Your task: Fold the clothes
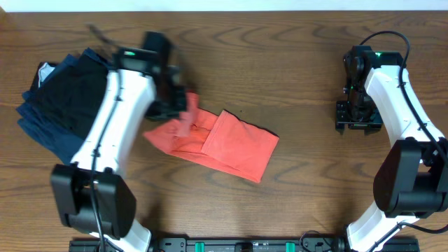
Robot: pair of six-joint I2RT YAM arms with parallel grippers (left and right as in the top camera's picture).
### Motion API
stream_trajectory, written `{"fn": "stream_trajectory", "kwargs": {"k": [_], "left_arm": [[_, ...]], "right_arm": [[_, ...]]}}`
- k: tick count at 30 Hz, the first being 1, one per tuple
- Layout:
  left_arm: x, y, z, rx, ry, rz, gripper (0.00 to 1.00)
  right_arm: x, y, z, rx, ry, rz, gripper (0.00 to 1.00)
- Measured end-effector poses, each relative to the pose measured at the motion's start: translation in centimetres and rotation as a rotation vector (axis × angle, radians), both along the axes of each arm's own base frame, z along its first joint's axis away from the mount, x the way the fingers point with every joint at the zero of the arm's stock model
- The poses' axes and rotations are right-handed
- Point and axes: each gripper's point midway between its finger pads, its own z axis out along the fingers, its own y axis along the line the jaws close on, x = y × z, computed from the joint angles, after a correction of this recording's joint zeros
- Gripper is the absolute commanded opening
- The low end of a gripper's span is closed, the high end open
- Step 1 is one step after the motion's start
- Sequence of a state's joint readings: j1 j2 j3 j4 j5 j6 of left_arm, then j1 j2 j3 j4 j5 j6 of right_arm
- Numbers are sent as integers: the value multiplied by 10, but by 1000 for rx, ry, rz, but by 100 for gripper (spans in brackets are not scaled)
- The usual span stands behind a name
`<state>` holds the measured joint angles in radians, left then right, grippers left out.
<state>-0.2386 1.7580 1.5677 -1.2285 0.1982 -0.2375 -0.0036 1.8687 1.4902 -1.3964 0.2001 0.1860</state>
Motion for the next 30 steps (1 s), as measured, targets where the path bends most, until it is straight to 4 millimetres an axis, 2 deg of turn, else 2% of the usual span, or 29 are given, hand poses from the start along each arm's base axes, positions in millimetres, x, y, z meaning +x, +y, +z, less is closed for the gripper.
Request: {"fn": "stream_trajectory", "kwargs": {"k": [3,7,11,13,15,19,21,22,23,27,30], "left_arm": [[-7,-50,1,-20,-43,-134,6],[-30,-114,-6,-42,-61,-292,6],[-53,-154,-33,-24,-10,-397,6],[-62,-168,-49,-9,18,-436,6],[-70,-179,-63,6,42,-464,6],[-83,-189,-77,24,70,-502,6],[-86,-192,-77,24,70,-512,10],[-88,-193,-75,23,67,-518,29],[-88,-194,-75,23,67,-518,35],[-93,-195,-72,8,89,-518,38],[-99,-193,-55,-1,116,-535,38]], "right_arm": [[0,0,0,1,1,3,57],[0,0,0,3,2,11,57],[0,0,0,4,3,14,57],[0,0,0,4,3,14,57],[0,0,0,4,4,18,57],[0,0,0,5,5,22,57],[0,0,0,7,5,27,57],[0,0,0,8,6,30,57],[0,0,0,8,6,30,58],[1,1,0,13,3,33,58],[1,3,-1,23,2,34,58]]}}
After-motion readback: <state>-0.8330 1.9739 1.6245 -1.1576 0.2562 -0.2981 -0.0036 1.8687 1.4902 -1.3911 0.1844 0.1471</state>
